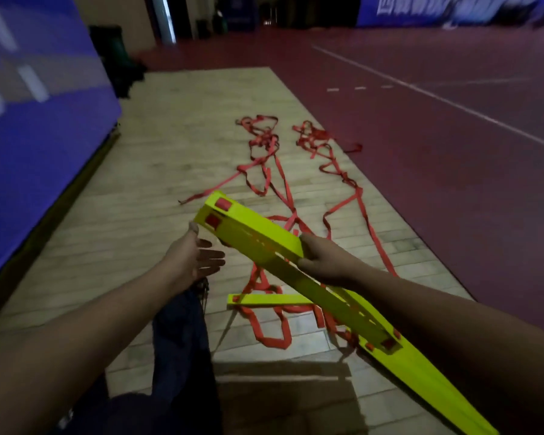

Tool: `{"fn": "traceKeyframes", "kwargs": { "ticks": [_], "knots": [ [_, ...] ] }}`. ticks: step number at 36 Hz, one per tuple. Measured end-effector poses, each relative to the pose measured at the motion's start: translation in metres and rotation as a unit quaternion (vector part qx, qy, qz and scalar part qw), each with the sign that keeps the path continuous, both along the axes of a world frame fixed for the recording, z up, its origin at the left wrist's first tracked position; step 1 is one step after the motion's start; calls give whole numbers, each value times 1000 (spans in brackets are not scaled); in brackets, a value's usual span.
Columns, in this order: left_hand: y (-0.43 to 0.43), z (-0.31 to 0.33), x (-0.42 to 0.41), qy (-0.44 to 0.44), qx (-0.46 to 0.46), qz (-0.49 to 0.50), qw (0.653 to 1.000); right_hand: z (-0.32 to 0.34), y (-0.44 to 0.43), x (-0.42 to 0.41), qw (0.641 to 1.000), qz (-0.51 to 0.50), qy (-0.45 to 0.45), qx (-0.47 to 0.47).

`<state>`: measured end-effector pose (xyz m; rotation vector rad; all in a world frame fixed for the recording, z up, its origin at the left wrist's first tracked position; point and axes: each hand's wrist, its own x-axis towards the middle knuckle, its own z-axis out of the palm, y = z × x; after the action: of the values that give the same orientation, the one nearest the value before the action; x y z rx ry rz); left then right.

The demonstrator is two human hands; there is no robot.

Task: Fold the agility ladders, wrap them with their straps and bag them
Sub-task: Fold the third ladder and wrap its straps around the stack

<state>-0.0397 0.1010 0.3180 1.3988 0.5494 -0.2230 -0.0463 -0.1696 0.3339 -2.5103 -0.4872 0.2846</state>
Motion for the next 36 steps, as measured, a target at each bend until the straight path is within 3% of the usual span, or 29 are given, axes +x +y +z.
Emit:
{"fn": "traceKeyframes", "kwargs": {
  "ticks": [9,18,23,30,36],
  "knots": [
    [-55,68,-37,-94,43,-232,967,100,-4,-30,968,-65,-39,238],
    [-100,74,-70,-261,-66,-133,954,142,-1,-48,931,-81,-23,356],
    [-108,74,-76,-224,-43,-135,964,135,-6,-55,908,-68,0,413],
    [-119,73,-78,-253,-63,-161,952,113,-15,-45,896,-106,15,430],
    [-131,68,-74,-281,80,-184,938,93,-18,-39,872,-157,26,463]
  ]
}}
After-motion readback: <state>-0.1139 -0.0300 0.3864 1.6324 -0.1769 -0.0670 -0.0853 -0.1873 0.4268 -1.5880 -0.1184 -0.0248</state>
